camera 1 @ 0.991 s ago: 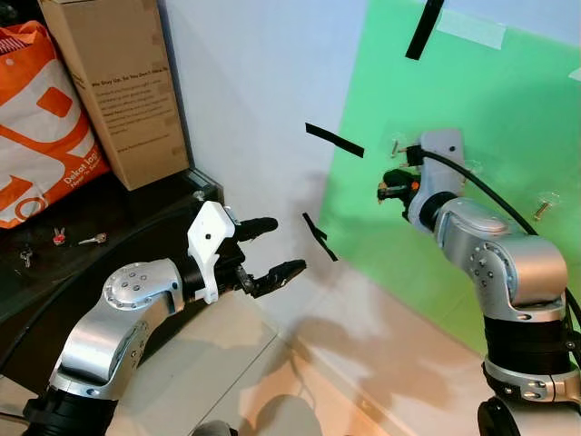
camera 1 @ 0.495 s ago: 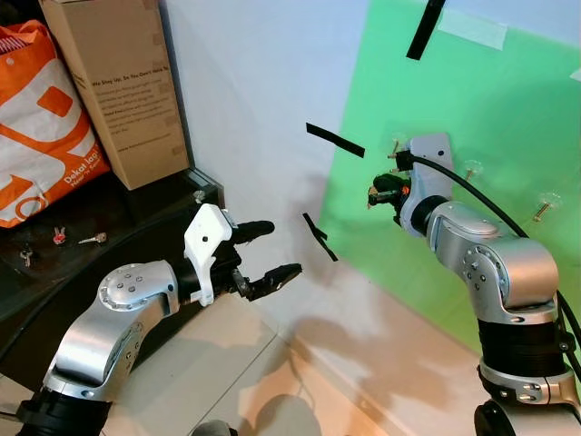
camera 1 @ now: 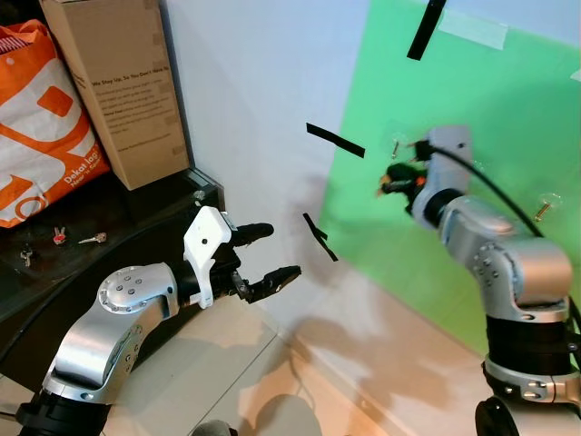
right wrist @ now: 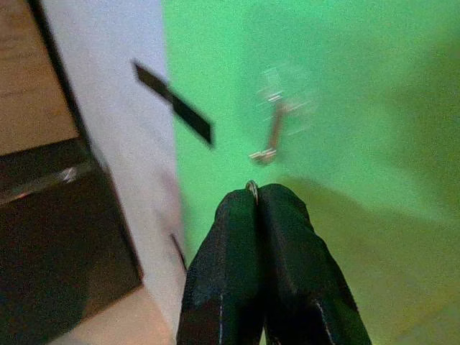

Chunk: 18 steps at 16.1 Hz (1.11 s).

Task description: Hang keys on a hook

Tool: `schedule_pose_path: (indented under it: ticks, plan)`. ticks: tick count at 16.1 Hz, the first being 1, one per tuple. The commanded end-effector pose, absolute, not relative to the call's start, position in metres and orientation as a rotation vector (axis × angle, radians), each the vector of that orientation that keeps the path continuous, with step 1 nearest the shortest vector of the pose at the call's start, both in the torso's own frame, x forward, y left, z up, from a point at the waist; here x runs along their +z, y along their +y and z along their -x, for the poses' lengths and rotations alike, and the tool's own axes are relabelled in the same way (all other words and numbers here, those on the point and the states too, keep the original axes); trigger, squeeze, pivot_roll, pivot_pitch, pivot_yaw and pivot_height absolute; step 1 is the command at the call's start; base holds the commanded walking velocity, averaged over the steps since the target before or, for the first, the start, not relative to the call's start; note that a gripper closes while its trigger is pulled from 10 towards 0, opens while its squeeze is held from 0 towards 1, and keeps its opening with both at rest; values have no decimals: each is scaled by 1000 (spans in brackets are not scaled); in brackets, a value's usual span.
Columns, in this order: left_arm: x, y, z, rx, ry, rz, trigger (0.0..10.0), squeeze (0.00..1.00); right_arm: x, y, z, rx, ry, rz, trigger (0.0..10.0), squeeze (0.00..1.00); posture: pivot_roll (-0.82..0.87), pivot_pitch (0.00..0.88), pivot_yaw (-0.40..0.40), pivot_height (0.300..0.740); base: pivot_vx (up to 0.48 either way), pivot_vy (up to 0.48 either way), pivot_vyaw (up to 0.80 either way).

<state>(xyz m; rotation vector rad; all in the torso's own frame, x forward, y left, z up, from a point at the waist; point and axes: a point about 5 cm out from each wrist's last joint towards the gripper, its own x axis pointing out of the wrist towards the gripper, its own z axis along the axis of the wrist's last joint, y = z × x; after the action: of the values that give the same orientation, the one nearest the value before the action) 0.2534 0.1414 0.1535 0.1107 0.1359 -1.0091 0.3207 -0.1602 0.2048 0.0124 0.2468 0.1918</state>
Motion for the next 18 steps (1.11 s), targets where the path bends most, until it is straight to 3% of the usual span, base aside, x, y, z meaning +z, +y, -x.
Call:
schedule_pose_path:
  ticks: [1,9,18]
  plan:
    - [157,139,-255,-1016,122,-121,10000,0,216,-167,-324,161,202,-13,10000,0,14,0,-61,740,0,0,0]
    - [157,138,-255,-1011,119,-117,10000,0,216,-155,-327,213,208,-38,10000,0,19,0,-65,740,0,0,0]
    - [158,137,-257,-1018,118,-119,10000,0,212,-169,-333,99,217,-53,10000,0,13,0,-57,740,0,0,0]
